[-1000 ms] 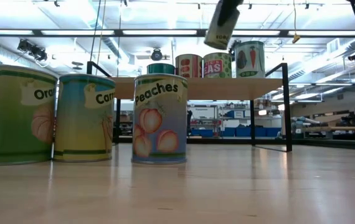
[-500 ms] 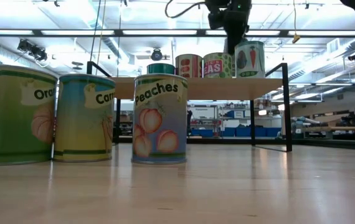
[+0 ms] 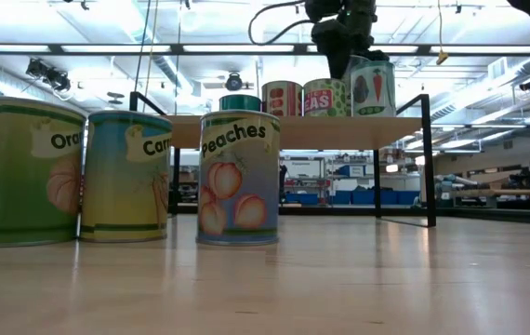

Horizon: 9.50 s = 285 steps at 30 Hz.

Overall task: Pick and place cans onto a shelf
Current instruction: Put the canned peas on the shelf

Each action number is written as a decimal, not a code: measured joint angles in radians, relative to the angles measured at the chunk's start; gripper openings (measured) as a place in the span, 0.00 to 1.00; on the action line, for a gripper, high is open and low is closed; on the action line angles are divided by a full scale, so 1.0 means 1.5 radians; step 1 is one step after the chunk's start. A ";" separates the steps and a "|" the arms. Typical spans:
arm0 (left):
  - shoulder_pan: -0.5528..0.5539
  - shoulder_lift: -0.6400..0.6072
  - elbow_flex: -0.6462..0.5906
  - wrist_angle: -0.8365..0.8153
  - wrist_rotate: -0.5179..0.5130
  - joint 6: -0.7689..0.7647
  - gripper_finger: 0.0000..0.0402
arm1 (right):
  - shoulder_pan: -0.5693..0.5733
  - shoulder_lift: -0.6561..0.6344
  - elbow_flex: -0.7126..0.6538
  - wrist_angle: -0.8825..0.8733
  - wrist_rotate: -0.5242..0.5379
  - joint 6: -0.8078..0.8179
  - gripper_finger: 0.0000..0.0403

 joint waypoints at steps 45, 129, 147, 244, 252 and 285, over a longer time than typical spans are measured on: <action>0.000 0.000 0.000 -0.001 0.038 0.026 0.58 | -0.009 -0.001 -0.117 0.000 -0.032 0.168 0.79; 0.136 0.246 0.000 0.870 0.260 0.715 0.91 | 0.325 -0.073 -0.162 1.100 -0.237 0.381 0.79; 0.137 0.243 0.000 0.861 0.241 0.715 0.77 | 0.312 -0.075 -0.163 1.101 -0.262 0.402 0.91; -0.023 0.900 0.297 0.415 0.298 0.321 0.78 | 0.799 -0.193 -0.220 0.127 0.108 0.453 0.91; -0.029 0.931 0.297 0.418 0.299 0.314 0.78 | 0.803 -0.193 -0.220 0.149 0.121 0.453 0.91; -0.010 0.950 0.298 0.415 0.322 0.257 0.79 | 0.803 -0.193 -0.220 0.174 0.134 0.455 0.91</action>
